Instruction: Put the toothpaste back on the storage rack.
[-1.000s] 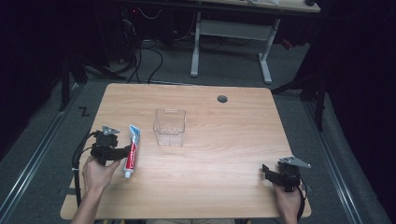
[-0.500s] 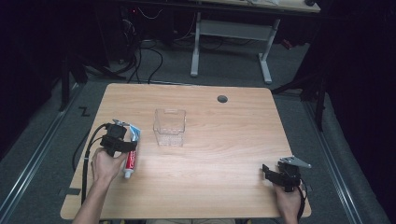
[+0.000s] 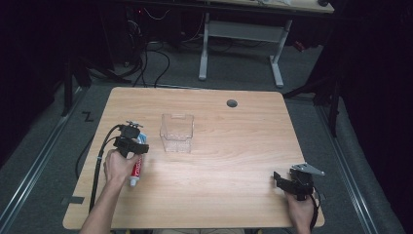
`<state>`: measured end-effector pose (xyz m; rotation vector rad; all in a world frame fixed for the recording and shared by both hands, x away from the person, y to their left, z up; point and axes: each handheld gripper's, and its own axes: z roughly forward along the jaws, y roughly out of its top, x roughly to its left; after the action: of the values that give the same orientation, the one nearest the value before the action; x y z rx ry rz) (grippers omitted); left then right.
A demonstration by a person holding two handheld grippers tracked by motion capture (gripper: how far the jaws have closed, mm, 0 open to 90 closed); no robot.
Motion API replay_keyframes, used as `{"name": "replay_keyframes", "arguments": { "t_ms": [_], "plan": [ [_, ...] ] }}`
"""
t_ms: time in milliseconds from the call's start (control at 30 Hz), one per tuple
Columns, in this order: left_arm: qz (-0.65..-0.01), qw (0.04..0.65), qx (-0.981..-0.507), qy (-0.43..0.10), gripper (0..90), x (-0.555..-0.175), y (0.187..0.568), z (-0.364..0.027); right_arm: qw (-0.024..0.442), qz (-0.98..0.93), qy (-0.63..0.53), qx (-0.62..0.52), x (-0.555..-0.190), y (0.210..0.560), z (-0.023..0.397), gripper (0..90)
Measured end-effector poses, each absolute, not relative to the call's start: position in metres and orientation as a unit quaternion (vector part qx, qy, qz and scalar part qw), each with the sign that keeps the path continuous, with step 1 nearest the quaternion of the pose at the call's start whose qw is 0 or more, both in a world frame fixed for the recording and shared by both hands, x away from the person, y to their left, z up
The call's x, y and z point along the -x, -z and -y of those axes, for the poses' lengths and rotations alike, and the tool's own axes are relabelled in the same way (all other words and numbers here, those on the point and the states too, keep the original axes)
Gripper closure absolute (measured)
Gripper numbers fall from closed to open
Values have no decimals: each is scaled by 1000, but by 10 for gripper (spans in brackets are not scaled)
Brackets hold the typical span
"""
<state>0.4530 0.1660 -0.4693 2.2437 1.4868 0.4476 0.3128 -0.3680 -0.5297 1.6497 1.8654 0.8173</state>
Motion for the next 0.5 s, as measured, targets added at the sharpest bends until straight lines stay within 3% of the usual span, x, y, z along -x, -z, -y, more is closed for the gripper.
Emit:
{"name": "replay_keyframes", "arguments": {
  "t_ms": [500],
  "plan": [
    [-558,167,-799,-149,445,-469,490,-163,257,-689,-302,-606,-313,530,368,299]
  ]
}}
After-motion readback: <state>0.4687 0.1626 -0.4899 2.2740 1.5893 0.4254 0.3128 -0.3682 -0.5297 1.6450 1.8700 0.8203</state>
